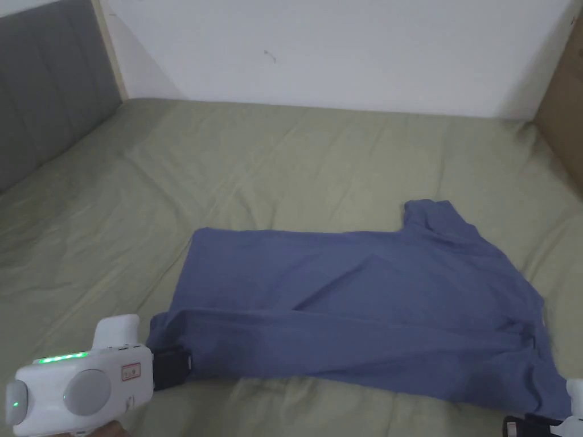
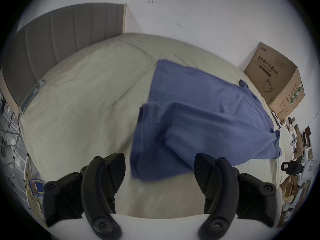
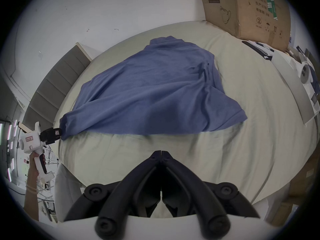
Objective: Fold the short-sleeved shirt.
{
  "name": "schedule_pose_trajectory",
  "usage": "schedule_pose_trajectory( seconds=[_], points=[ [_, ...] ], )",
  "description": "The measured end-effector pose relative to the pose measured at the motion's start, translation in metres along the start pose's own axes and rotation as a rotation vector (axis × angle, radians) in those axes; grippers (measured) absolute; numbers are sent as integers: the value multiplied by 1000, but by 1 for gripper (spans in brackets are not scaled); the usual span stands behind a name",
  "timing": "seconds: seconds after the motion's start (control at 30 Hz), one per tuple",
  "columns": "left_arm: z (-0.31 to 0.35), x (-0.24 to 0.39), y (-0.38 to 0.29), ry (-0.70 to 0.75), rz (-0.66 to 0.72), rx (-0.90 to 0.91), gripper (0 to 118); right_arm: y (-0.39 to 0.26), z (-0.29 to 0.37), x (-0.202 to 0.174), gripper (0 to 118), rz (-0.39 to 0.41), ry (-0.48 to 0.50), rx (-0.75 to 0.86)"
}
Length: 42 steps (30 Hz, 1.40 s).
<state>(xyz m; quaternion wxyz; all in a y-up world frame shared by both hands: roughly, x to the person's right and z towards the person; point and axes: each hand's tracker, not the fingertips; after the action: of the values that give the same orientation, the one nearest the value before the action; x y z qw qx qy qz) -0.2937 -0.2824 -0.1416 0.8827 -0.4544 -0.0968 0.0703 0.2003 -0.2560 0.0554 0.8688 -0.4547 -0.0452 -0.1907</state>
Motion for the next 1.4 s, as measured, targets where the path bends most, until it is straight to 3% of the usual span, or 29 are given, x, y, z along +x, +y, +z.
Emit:
schedule_pose_trajectory(
  seconds=[0.1,0.13,0.2,0.23,0.3,0.33,0.37,0.43,0.6,0.63,0.67,0.7,0.77,0.8,0.83,0.87,0.9,1.13,1.2,1.4],
  points=[
    [-28,5,-13,51,7,-145,67,0,2,9,0,-31,-17,6],
    [-28,8,-16,133,-39,-93,59,0,4,14,0,-52,-17,18],
    [-13,11,-6,96,-27,-64,6,4,8,20,0,-70,-19,30],
    [-10,7,-5,106,-20,-34,5,6,10,23,8,-79,-33,49],
    [-10,-6,3,20,32,-110,5,12,11,29,58,-96,-109,73],
    [-9,-11,6,-2,21,-94,5,18,8,33,93,-101,-144,61],
    [-8,-13,7,-8,22,-97,5,23,4,37,101,-106,-163,53],
    [-6,-12,9,-11,7,-104,5,32,-6,52,103,-115,-165,90],
    [-4,3,9,37,-67,-106,5,51,-60,66,97,-143,-190,-54],
    [-3,4,8,40,-71,-107,5,51,-73,65,84,-148,-186,-110],
    [-2,4,8,40,-71,-108,5,49,-79,61,77,-136,-242,-127],
    [0,4,9,38,-73,-107,5,48,-79,53,75,-48,-284,-78],
    [2,2,11,31,-73,-105,5,50,-73,42,50,30,-304,-78],
    [4,1,13,27,-77,-106,5,51,-68,37,25,35,-296,-67],
    [6,2,14,23,-83,-107,5,53,-66,38,6,1,-222,-71],
    [7,3,15,23,-89,-106,5,55,-65,38,6,-40,-220,-81],
    [9,2,16,21,-103,-104,5,57,-66,39,6,-24,-254,-87],
    [41,-5,20,-55,-135,-97,5,41,-2,51,6,-120,-142,-10],
    [46,-9,16,-16,-197,-108,5,29,13,55,6,-122,-154,-19],
    [34,-14,-21,18,-199,-192,10,-20,-3,67,7,-180,-118,-141]
  ],
)
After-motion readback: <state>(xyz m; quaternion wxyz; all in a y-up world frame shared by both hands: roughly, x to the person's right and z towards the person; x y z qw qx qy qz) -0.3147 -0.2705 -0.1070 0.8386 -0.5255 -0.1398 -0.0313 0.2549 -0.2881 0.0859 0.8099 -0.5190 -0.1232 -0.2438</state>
